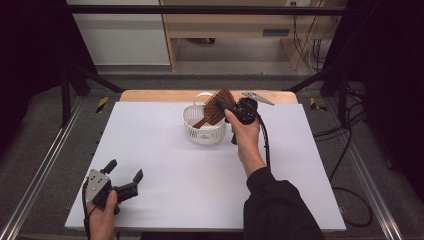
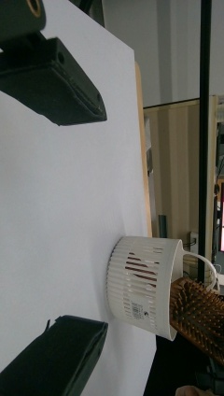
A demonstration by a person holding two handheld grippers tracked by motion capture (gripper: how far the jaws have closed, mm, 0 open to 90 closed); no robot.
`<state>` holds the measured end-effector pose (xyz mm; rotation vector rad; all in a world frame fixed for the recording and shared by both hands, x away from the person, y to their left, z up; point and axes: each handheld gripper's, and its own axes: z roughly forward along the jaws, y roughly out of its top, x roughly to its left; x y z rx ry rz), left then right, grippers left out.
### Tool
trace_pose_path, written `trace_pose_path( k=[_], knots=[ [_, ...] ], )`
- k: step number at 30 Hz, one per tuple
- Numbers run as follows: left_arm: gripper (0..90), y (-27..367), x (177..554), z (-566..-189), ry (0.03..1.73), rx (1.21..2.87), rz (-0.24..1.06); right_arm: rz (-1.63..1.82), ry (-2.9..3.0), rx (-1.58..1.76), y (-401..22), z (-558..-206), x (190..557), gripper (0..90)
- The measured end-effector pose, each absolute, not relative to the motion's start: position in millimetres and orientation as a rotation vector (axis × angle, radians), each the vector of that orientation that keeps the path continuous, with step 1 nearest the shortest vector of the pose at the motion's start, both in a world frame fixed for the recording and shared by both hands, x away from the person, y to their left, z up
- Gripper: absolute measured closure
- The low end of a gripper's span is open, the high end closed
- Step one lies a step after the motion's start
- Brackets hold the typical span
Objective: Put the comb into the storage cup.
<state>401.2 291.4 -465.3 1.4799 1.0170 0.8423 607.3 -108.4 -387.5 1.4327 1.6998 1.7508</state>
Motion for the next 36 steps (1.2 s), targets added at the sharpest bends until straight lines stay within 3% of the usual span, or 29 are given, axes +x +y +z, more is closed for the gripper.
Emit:
trace_pose_path(
  k=[36],
  knots=[
    [1.2, 292.0, 401.3, -465.4, 1.023, 1.473, 0.847, 1.702, 1.711, 1.438, -117.8, -389.8, 610.0, 42.9]
  ],
)
